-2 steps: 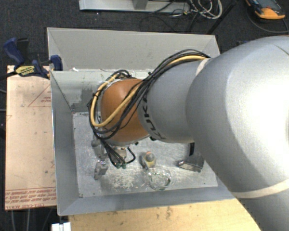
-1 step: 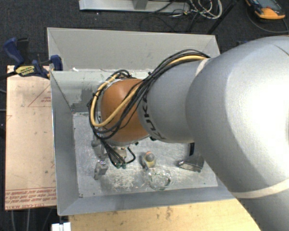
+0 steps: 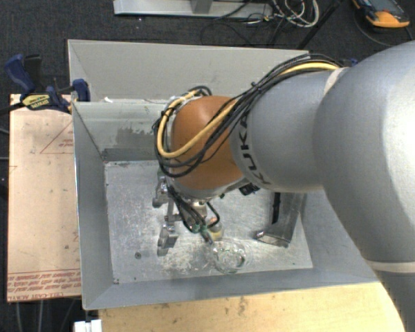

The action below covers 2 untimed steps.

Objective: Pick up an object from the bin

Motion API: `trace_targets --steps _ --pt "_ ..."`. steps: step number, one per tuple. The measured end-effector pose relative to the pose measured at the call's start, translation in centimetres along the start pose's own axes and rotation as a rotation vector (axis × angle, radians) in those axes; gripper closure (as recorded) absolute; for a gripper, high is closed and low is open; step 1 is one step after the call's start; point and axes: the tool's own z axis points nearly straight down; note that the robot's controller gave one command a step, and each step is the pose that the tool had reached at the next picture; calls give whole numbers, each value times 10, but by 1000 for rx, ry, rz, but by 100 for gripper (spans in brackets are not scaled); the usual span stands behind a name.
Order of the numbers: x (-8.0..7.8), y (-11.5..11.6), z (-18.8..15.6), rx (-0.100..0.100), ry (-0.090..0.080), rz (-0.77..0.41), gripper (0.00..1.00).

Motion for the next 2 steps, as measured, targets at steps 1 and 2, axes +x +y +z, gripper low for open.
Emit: trace_targets --steps 1,2 --pt "-27 -20 -20 -2 -15 -111 0" --pt "-68 -102 34 1 -8 7 100"
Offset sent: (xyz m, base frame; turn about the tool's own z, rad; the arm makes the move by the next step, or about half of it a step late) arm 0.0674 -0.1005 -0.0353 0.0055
